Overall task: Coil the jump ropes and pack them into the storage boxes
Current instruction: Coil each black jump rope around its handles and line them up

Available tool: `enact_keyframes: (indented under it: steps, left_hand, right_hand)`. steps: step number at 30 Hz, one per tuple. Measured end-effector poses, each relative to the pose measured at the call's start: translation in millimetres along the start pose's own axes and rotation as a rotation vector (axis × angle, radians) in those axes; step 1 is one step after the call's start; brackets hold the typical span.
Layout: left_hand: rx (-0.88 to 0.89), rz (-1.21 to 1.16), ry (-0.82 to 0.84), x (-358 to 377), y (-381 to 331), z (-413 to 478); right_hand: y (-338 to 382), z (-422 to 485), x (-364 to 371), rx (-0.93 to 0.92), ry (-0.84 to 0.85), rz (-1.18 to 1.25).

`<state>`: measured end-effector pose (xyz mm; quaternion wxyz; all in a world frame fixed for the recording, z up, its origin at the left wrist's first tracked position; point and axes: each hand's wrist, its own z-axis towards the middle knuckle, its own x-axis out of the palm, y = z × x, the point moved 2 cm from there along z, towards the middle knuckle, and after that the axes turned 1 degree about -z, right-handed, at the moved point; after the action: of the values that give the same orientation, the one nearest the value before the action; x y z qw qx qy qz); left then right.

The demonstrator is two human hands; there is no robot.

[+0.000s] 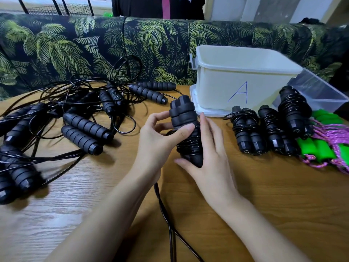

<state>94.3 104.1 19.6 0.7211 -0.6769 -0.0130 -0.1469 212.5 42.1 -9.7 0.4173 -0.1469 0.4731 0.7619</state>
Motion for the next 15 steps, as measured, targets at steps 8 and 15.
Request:
enact_keyframes:
  steps: [8, 15]
  left_hand:
    - [0.062, 0.059, 0.067, -9.7, -11.3, 4.3]
    - [0.049, 0.031, 0.181, -8.9, -13.4, 5.5]
  right_hand:
    - [-4.4, 6.8, -12.8, 0.151, -0.007, 0.413]
    - [-0.1, 6.7, -17.3, 0.168, -0.039, 0.493]
